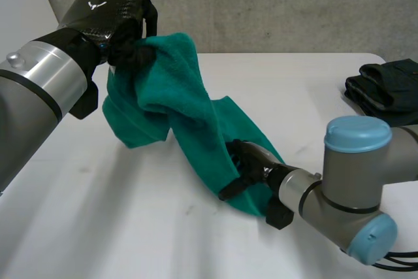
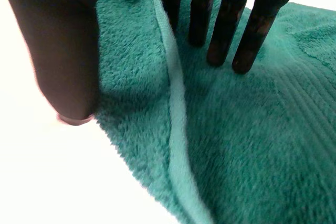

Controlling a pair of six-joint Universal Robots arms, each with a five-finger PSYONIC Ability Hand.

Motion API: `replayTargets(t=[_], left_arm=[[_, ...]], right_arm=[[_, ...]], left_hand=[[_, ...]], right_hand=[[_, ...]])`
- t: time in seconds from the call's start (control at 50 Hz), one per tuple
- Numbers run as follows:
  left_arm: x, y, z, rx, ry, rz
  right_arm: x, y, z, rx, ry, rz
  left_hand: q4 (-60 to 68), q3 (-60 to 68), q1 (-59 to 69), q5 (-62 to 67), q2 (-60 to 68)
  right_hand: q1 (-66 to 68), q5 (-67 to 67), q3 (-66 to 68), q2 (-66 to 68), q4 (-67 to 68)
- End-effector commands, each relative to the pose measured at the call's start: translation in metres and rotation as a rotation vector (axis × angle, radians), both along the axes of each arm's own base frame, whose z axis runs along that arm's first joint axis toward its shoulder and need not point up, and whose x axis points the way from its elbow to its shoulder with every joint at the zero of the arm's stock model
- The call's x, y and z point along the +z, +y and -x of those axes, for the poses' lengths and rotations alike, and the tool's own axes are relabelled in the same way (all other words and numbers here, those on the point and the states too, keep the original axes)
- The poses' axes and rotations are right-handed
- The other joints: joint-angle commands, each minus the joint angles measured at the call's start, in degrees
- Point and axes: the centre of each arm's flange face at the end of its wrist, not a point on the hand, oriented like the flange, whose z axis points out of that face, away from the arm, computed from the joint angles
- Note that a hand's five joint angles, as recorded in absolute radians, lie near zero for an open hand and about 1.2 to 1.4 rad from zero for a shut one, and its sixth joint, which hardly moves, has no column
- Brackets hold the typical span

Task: Fold the laundry.

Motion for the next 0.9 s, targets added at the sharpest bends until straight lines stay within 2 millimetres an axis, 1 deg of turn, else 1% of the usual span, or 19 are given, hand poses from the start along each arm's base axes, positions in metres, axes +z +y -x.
replayTargets(t=[0.02, 0.08, 0.1, 0.16, 0.18, 0.26, 0.34, 0.42, 0.54, 0.56, 0.62, 0.64, 0.7, 0.72, 0.78, 0.8, 0.82, 0.84, 0.9], left_arm=[[0.018, 0.006, -0.007, 0.003, 0.075, 0.025], [0.024, 0.007, -0.011, 0.013, 0.091, 0.053], [0.025, 0.004, -0.016, 0.032, 0.096, 0.063], [0.021, -0.005, -0.025, 0.071, 0.088, 0.055], [0.016, -0.01, -0.031, 0.095, 0.079, 0.042], [0.002, -0.022, -0.043, 0.143, 0.057, -0.001], [-0.022, -0.023, -0.046, 0.152, 0.016, -0.088], [-0.051, -0.024, -0.04, 0.137, -0.024, -0.179], [-0.088, -0.035, -0.032, 0.127, -0.068, -0.285], [-0.098, -0.039, -0.03, 0.124, -0.078, -0.307], [-0.111, -0.048, -0.025, 0.123, -0.091, -0.332], [-0.12, -0.056, -0.022, 0.126, -0.093, -0.339], [-0.135, -0.068, -0.019, 0.133, -0.099, -0.353], [-0.144, -0.074, -0.017, 0.138, -0.105, -0.364], [-0.154, -0.08, -0.017, 0.162, -0.118, -0.377], [-0.158, -0.083, -0.018, 0.184, -0.132, -0.38], [-0.16, -0.083, -0.019, 0.195, -0.139, -0.381], [-0.162, -0.084, -0.02, 0.205, -0.145, -0.383], [-0.164, -0.085, -0.024, 0.242, -0.16, -0.38]], right_arm=[[-0.002, -0.014, -0.005, -0.069, 0.011, 0.027], [0.011, -0.024, 0.001, -0.122, 0.017, 0.085], [0.035, -0.029, 0.006, -0.141, 0.01, 0.171], [0.086, -0.043, 0.024, -0.168, 0.036, 0.373], [0.115, -0.053, 0.042, -0.187, 0.098, 0.515], [0.165, -0.059, 0.07, -0.166, 0.309, 0.8], [0.194, -0.039, 0.067, -0.086, 0.445, 0.925], [0.21, -0.028, 0.065, -0.038, 0.511, 0.953], [0.199, -0.022, 0.054, 0.054, 0.534, 0.882], [0.185, -0.026, 0.04, 0.098, 0.534, 0.851], [0.16, -0.034, 0.021, 0.154, 0.544, 0.796], [0.142, -0.039, 0.011, 0.188, 0.549, 0.762], [0.116, -0.047, 0.001, 0.225, 0.566, 0.711], [0.102, -0.052, -0.003, 0.238, 0.579, 0.682], [0.084, -0.057, -0.006, 0.248, 0.595, 0.65], [0.078, -0.059, -0.006, 0.246, 0.594, 0.627], [0.077, -0.06, -0.006, 0.243, 0.592, 0.624], [0.076, -0.061, -0.004, 0.236, 0.592, 0.62], [0.08, -0.059, -0.002, 0.214, 0.565, 0.6]], left_hand=[[11.35, 12.02, 16.41, 14.87, 11.55], [11.35, 12.02, 16.41, 14.87, 11.55], [11.35, 12.02, 16.41, 14.87, 11.55], [11.35, 12.02, 16.41, 14.87, 11.55], [11.35, 12.02, 16.41, 14.87, 11.55], [11.35, 12.02, 16.41, 14.87, 11.55], [11.35, 12.02, 16.41, 14.87, 11.55], [11.35, 12.02, 16.41, 14.87, 11.55], [11.35, 12.02, 16.41, 14.87, 11.55], [11.35, 12.02, 16.41, 14.87, 11.55], [11.35, 12.02, 16.41, 14.87, 11.55], [11.35, 12.02, 16.41, 14.87, 11.55], [11.35, 12.02, 16.41, 14.87, 11.55], [11.35, 12.02, 16.41, 14.87, 11.55], [11.35, 12.02, 16.41, 14.87, 11.55], [11.35, 12.02, 16.41, 14.87, 11.55], [11.35, 12.02, 16.41, 14.87, 11.55], [11.35, 12.02, 16.41, 14.87, 11.55], [11.35, 12.02, 16.41, 14.87, 11.55]], right_hand=[[53.78, 50.63, 49.51, 50.27, 50.1], [53.78, 50.63, 49.51, 50.27, 50.1], [53.78, 50.63, 49.51, 50.27, 50.1], [53.78, 50.63, 49.51, 50.27, 50.1], [53.78, 50.63, 49.51, 50.27, 50.1], [53.78, 50.63, 49.51, 50.27, 50.1], [53.78, 50.63, 49.51, 50.27, 50.1], [53.78, 50.63, 49.51, 50.27, 50.1], [53.78, 50.63, 49.51, 50.27, 50.1], [53.78, 50.63, 49.51, 50.27, 50.1], [53.78, 50.63, 49.51, 50.27, 50.1], [53.78, 50.63, 49.51, 50.27, 50.1], [53.78, 50.63, 49.51, 50.27, 50.1], [53.78, 50.63, 49.51, 50.27, 50.1], [53.78, 50.63, 49.51, 50.27, 50.1], [30.19, 27.04, 25.92, 26.68, 26.51], [16.3, 13.15, 12.03, 12.79, 12.62], [6.67, 3.52, 2.4, 3.16, 2.99], [-6.35, -9.49, -10.61, -9.85, -10.03]])
